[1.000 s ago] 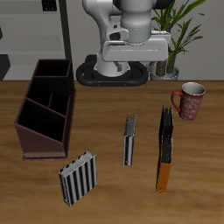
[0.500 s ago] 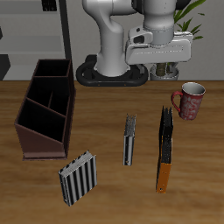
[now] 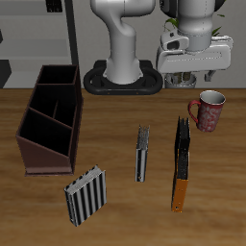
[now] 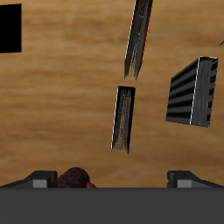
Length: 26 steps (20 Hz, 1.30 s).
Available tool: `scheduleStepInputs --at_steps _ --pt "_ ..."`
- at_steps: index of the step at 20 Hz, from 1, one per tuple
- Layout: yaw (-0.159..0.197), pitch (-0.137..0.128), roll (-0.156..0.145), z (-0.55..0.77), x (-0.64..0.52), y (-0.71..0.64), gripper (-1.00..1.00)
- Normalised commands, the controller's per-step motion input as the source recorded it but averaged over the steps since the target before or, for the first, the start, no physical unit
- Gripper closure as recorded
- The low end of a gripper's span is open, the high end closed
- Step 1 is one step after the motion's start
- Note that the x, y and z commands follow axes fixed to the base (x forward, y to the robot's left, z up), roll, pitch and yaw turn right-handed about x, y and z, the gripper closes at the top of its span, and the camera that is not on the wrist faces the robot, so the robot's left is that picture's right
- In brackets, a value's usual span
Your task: Place the black book into the right desk caddy's left compartment
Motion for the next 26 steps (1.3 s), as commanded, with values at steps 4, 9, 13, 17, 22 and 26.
scheduleStepInputs --at_steps 4,9,13,17,22,26 --pt "-0.021 0.015 0.007 -0.05 0.1 0.29 -1.0" --pt "-0.012 0.003 -0.021 -0.06 0.14 0.22 -1.0" --pt "-0.005 0.006 -0.007 -0.1 0.11 0.09 -1.0" --pt "-0.006 0.009 -0.02 -0.1 0.16 -0.04 -1.0" --pt "-0.002 -0.004 -0.018 -0.07 0.14 -0.18 -1.0" --pt "-0.016 0.014 -0.015 -0.05 0.15 -0.2 -1.0"
